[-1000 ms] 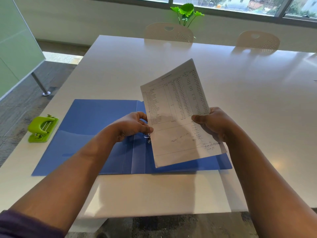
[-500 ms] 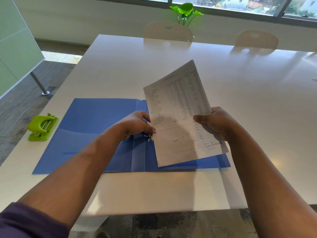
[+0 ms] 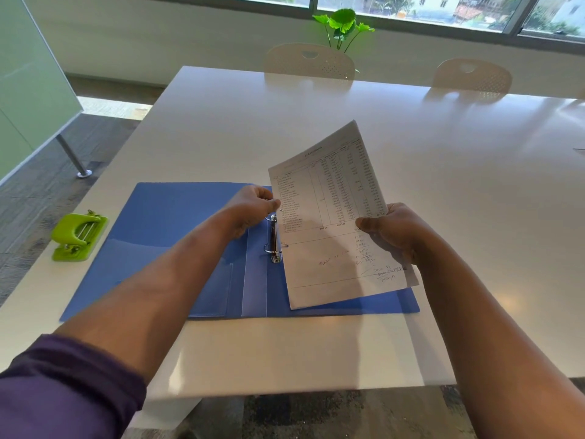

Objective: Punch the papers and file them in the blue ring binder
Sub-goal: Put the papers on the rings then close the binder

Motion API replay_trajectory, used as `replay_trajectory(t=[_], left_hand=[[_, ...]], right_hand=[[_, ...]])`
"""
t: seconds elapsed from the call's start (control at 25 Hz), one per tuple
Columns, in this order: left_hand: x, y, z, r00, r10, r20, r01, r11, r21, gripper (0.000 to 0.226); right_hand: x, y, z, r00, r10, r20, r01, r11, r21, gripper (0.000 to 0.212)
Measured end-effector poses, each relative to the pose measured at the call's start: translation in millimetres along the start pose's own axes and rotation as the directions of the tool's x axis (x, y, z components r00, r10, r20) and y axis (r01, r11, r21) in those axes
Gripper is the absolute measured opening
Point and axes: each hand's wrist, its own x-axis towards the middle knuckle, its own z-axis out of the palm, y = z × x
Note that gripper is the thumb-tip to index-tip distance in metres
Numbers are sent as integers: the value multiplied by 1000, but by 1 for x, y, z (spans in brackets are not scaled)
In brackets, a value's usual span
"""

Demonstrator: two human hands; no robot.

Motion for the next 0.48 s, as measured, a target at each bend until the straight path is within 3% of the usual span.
replay_trajectory(t=[0.48], left_hand=[[6,0,2,997,-78,-2,77,990,-115,19]], right_hand=[[1,-4,4,1000,-23,0,23,999,27,39]])
